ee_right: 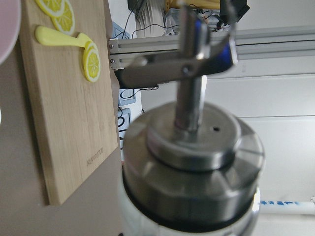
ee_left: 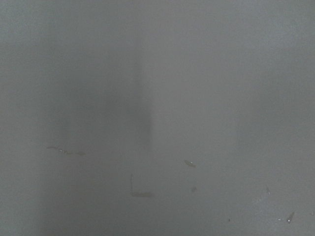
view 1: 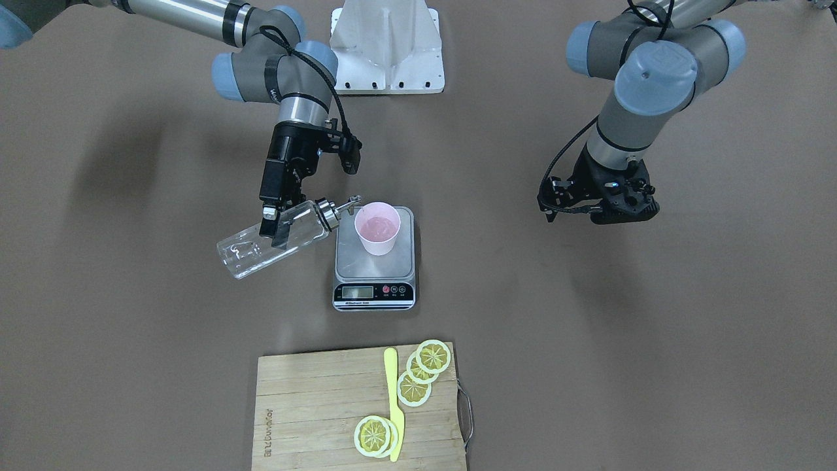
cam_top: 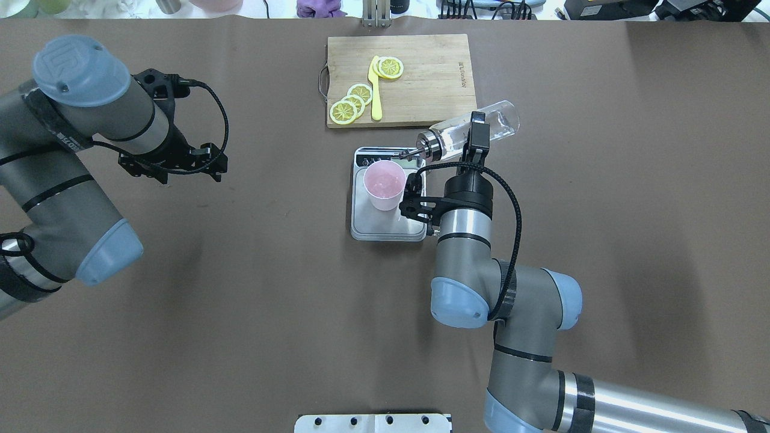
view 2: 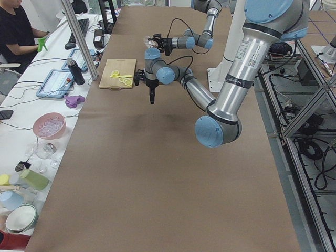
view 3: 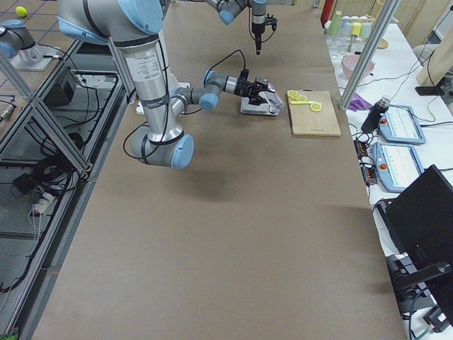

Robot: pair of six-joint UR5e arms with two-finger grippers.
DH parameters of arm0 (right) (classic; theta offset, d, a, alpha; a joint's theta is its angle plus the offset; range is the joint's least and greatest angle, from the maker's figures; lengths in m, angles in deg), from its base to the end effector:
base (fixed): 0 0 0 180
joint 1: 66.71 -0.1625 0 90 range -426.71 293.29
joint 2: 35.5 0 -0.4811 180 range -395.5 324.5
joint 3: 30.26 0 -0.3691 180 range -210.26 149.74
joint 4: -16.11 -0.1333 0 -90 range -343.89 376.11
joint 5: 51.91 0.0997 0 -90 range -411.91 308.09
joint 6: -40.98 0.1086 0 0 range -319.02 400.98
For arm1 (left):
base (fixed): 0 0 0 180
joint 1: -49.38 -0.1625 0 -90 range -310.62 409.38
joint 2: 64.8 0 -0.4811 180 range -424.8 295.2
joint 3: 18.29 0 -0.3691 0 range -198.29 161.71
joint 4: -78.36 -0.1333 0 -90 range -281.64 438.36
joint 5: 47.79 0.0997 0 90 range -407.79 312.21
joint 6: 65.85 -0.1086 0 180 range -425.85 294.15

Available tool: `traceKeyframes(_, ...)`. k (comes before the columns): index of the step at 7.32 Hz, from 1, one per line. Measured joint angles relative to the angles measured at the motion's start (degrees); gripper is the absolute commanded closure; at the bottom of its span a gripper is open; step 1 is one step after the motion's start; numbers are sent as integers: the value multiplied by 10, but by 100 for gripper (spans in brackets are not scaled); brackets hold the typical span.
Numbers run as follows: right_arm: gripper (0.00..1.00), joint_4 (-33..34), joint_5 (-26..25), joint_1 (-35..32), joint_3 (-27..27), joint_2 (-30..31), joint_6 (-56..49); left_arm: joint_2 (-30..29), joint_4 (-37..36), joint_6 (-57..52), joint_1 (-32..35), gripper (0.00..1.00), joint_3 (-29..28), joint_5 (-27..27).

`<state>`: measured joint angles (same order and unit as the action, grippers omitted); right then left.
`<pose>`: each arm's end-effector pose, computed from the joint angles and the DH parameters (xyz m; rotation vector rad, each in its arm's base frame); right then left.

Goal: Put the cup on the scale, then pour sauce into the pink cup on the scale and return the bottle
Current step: 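Turn the sauce bottle upright and carry it back with the right gripper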

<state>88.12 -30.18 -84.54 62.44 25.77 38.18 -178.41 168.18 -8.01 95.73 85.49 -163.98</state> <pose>-0.5391 -0.4194 0.3423 1.2608 0.4877 -0.5956 0.3691 -0.5106 0.3965 0.0623 0.7724 -0.0868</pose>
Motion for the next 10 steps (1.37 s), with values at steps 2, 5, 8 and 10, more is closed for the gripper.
traceKeyframes(2, 100, -2, 64, -3, 28, 2, 134, 0, 0, 0, 0, 2, 0, 0)
traceKeyframes(5, 100, -2, 200, -40, 137, 56, 273, -1, 0, 2, 0, 2, 6, 1)
traceKeyframes(8, 100, -89, 271, -74, 178, 142, 375, -3, 0, 6, 0, 2, 14, 1)
traceKeyframes(10, 100, -254, 318, -114, 122, 194, 401, -6, 0, 7, -1, 2, 16, 2)
